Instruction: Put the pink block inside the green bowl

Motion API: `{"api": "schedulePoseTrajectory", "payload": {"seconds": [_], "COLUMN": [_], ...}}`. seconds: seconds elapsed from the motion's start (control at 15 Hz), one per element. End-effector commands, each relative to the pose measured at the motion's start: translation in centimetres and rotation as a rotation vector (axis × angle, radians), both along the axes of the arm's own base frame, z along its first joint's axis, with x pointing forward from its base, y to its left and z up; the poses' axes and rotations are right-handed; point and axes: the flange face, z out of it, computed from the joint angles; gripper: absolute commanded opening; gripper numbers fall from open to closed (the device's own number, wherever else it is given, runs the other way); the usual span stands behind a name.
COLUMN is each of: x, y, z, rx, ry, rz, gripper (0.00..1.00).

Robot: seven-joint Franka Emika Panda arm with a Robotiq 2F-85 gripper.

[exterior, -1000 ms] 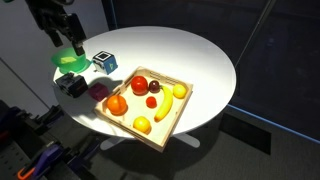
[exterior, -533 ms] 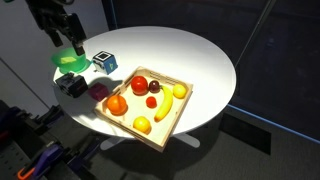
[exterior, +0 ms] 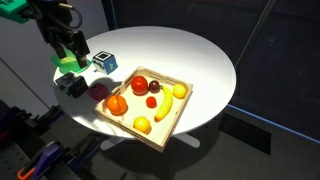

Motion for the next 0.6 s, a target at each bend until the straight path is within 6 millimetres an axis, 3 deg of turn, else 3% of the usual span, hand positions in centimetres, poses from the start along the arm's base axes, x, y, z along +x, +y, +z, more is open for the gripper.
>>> {"api": "schedulePoseTrajectory", "payload": {"seconds": [0.0,0.53], "x": [0.1,0.6], "y": [-0.4,0.4], "z": [-3.1,-8.8], "rx": [-0.015,-0.030], "ry": [-0.017,-0.031], "rz": [-0.007,-0.021], "gripper": [1.00,1.00]}}
